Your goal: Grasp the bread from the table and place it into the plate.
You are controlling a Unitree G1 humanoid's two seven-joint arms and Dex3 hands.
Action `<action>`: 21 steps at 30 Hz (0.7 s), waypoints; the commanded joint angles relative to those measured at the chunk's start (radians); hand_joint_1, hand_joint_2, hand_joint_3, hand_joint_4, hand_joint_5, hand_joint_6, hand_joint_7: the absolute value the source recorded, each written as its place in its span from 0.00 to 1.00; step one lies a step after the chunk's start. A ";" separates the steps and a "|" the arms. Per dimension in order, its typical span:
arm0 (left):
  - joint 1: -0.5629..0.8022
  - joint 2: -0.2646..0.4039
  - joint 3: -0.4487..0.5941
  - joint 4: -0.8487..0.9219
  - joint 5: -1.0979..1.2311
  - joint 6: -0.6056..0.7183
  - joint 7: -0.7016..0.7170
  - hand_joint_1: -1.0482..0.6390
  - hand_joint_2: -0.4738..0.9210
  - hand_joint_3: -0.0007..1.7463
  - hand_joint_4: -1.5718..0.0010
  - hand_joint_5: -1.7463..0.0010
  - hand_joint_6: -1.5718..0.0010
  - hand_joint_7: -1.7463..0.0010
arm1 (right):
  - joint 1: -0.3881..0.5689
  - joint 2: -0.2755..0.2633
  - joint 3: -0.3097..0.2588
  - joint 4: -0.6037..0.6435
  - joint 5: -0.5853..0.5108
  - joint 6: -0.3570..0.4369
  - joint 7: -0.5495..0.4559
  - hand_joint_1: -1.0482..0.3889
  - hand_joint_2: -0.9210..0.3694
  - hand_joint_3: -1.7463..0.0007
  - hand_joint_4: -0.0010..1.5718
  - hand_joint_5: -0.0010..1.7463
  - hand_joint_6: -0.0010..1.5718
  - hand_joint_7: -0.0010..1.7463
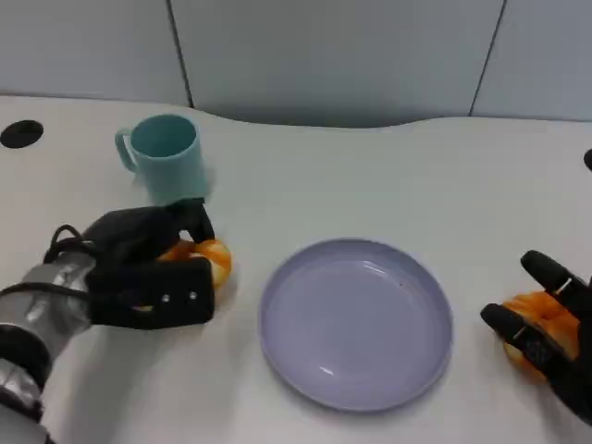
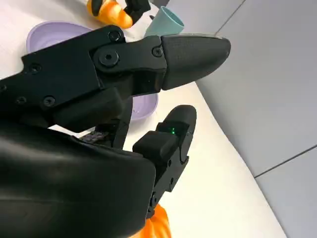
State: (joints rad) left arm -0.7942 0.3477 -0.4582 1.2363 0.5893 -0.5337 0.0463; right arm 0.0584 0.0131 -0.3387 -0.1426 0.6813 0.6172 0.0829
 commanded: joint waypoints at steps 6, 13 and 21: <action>-0.024 0.081 0.037 -0.159 -0.026 -0.180 -0.042 0.57 0.89 0.21 0.60 0.00 0.69 0.00 | -0.015 -0.006 -0.002 0.002 -0.002 -0.010 -0.011 0.49 0.00 0.81 0.31 0.57 0.37 0.29; -0.082 0.012 0.028 -0.205 -0.031 -0.304 -0.077 0.60 0.91 0.21 0.51 0.00 0.63 0.00 | -0.014 0.000 0.002 -0.001 -0.005 -0.015 -0.018 0.50 0.00 0.82 0.31 0.57 0.37 0.30; -0.132 -0.078 -0.002 -0.199 -0.030 -0.361 -0.147 0.54 0.94 0.26 0.47 0.00 0.63 0.00 | -0.008 0.001 0.002 -0.009 -0.011 -0.014 -0.020 0.49 0.00 0.82 0.31 0.57 0.36 0.30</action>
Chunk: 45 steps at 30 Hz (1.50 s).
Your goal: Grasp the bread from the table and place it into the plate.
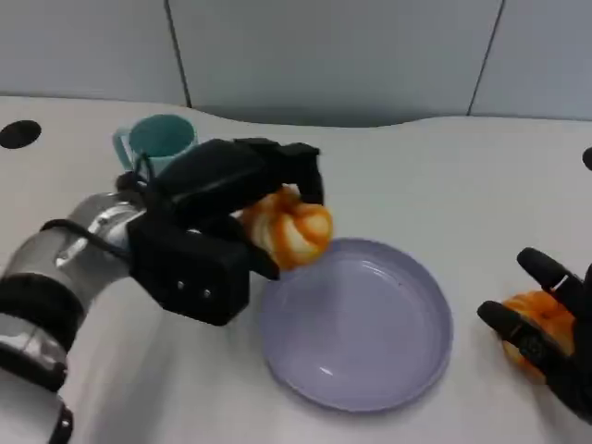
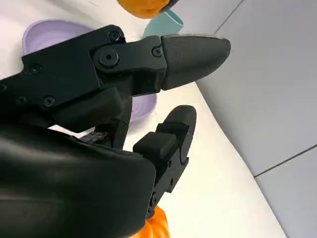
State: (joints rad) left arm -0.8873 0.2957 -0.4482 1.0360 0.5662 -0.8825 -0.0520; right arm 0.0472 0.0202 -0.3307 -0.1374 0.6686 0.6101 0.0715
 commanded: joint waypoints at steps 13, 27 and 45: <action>-0.107 -0.135 -0.101 0.097 0.115 0.021 0.029 0.54 0.91 0.23 0.48 0.00 0.64 0.00 | 0.015 0.004 -0.005 -0.034 0.004 -0.001 -0.016 0.50 0.00 0.81 0.31 0.56 0.36 0.31; -0.170 -0.153 -0.137 0.209 0.109 0.010 -0.147 0.46 0.91 0.09 0.70 0.02 0.77 0.08 | 0.017 0.011 -0.004 -0.043 0.009 0.000 -0.019 0.50 0.00 0.81 0.32 0.54 0.37 0.30; -0.184 -0.124 -0.121 0.150 0.035 -0.154 -0.345 0.26 1.00 0.01 0.95 0.50 0.77 0.81 | 0.014 0.018 0.003 -0.043 -0.003 -0.015 -0.028 0.50 0.00 0.81 0.31 0.51 0.40 0.28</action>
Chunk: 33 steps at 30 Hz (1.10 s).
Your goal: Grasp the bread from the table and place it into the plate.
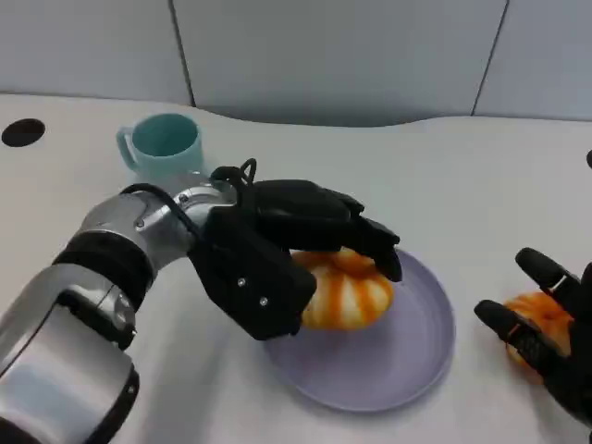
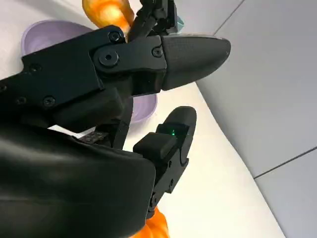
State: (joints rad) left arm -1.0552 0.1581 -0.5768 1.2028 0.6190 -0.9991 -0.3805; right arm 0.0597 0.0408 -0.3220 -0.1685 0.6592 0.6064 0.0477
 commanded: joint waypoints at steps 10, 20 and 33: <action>-0.012 0.006 0.040 -0.011 -0.103 -0.036 -0.157 0.18 1.00 0.05 1.00 0.75 0.83 0.92 | 0.001 -0.020 0.001 -0.010 -0.009 -0.009 0.004 0.49 0.00 0.78 0.36 0.52 0.41 0.22; -0.015 0.013 0.060 -0.026 -0.139 0.029 -0.278 0.12 1.00 0.05 1.00 0.86 0.85 0.96 | 0.002 -0.020 -0.011 0.002 0.007 -0.015 0.021 0.49 0.00 0.82 0.36 0.51 0.47 0.23; 0.080 0.141 0.259 -0.097 -0.448 0.019 -0.449 0.17 1.00 0.05 0.99 0.85 0.87 0.98 | -0.003 -0.016 -0.022 -0.001 0.025 0.005 -0.002 0.49 0.00 0.83 0.35 0.50 0.42 0.20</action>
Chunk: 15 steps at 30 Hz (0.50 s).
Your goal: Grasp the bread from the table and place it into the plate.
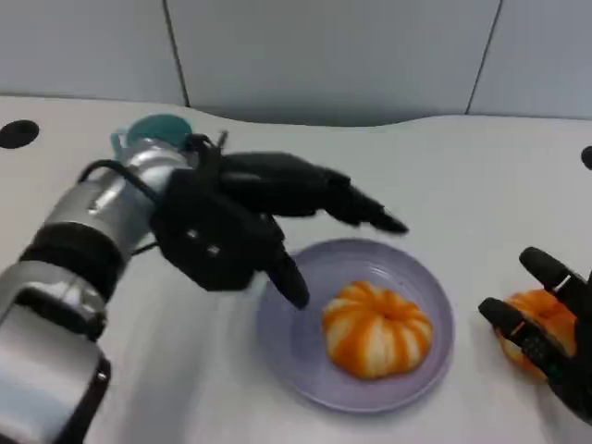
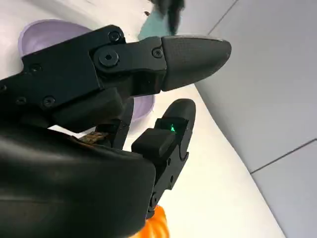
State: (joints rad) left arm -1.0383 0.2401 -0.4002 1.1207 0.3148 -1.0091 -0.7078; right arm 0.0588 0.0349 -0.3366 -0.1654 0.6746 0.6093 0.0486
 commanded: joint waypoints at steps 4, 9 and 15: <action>0.118 0.098 0.167 -0.024 -0.272 0.107 -0.238 0.16 1.00 0.07 1.00 0.87 0.89 0.99 | -0.003 -0.010 -0.008 -0.007 0.011 0.007 -0.011 0.49 0.00 0.83 0.35 0.51 0.42 0.20; 0.219 0.154 0.284 -0.038 -0.396 0.187 -0.326 0.16 1.00 0.07 0.99 0.88 0.90 1.00 | 0.000 -0.014 -0.001 -0.002 0.003 -0.005 0.003 0.49 0.00 0.82 0.34 0.51 0.42 0.21; 0.371 0.223 0.353 -0.132 -0.436 0.336 -0.336 0.11 1.00 0.06 0.97 0.89 0.90 1.00 | -0.001 -0.009 -0.001 -0.001 -0.005 -0.009 -0.007 0.50 0.00 0.81 0.34 0.52 0.41 0.21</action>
State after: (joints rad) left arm -0.7379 0.4259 -0.0676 1.0291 -0.1110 -0.7155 -1.0356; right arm 0.0570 0.0344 -0.3324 -0.1643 0.6724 0.6104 0.0498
